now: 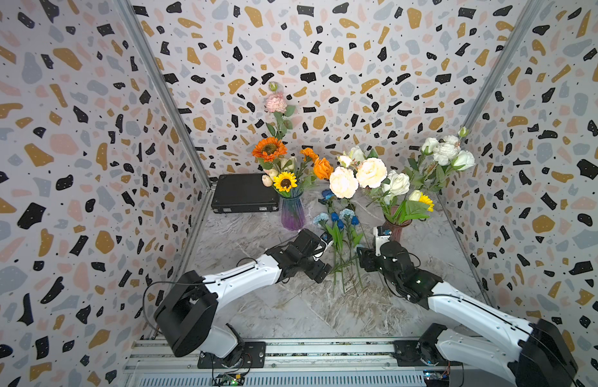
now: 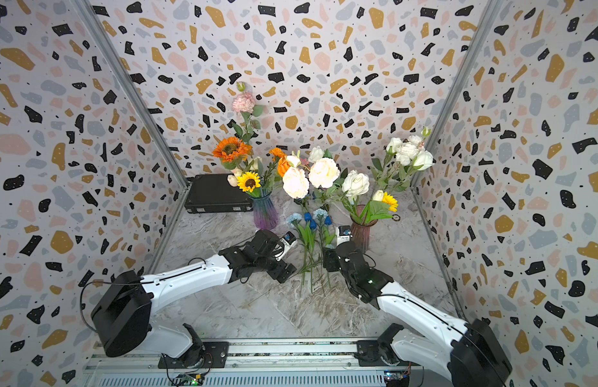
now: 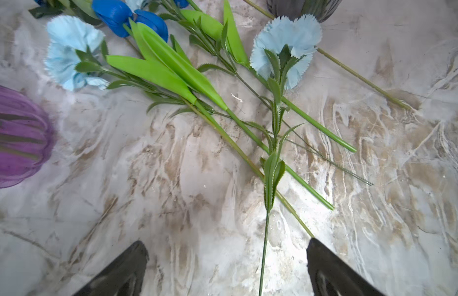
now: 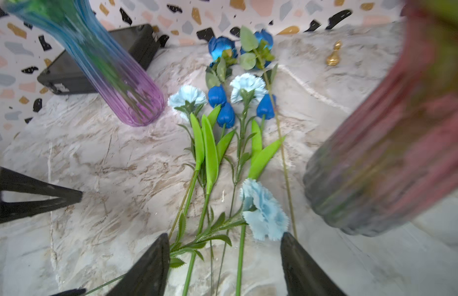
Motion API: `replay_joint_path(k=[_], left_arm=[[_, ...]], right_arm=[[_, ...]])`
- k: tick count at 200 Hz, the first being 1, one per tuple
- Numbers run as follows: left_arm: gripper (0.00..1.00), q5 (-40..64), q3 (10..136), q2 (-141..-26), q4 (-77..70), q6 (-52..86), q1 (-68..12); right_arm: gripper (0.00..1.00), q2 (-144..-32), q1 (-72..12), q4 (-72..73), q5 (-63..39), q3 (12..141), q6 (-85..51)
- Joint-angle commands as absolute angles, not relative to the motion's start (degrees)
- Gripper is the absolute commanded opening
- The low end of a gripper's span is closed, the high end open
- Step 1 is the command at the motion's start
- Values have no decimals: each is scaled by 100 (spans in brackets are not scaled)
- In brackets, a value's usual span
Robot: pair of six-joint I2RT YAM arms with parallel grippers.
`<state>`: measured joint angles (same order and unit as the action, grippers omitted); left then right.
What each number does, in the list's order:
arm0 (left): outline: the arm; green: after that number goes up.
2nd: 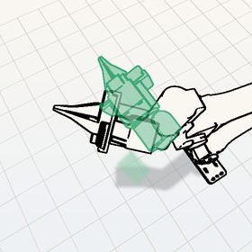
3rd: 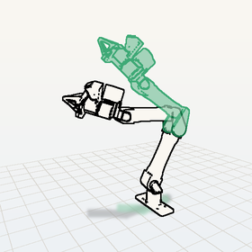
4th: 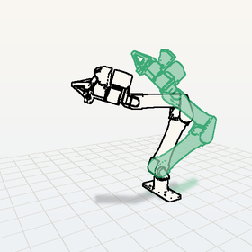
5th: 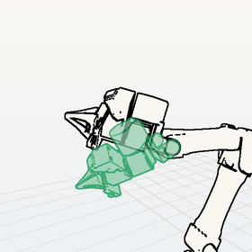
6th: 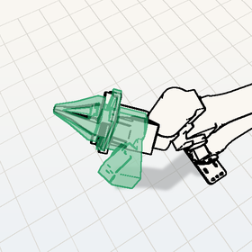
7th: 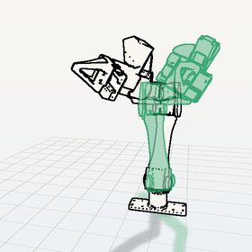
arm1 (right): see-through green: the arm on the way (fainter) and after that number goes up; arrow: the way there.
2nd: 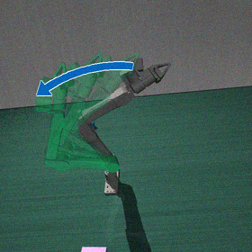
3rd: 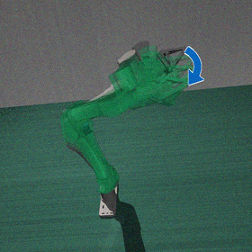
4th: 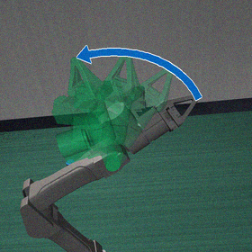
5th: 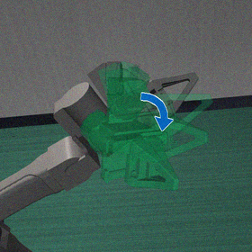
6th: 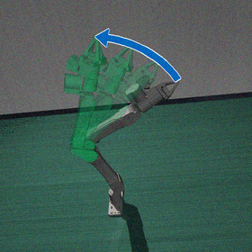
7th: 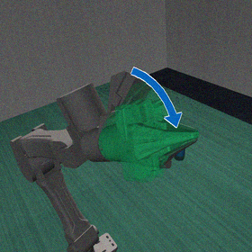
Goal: Pick out blue flowers from the vase
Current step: Adjust the flower at the center of the board.
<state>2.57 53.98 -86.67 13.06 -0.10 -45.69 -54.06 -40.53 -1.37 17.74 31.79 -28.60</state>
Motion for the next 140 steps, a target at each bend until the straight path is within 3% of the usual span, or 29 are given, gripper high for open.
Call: replay_joint_path(k=[1,82,140], left_arm=[[94,347,5887,-9102,861,-262,-4721],[91,340,6803,-10496,641,-617,-5148],[78,196,7222,-10994,915,-802,-5221]], right_arm=[[71,-4595,-4045,-1192,2438,3007,-3140],[71,-3604,-3719,-1982,2435,2831,-3254],[72,-3298,-3562,-2187,2448,2845,-3155]])
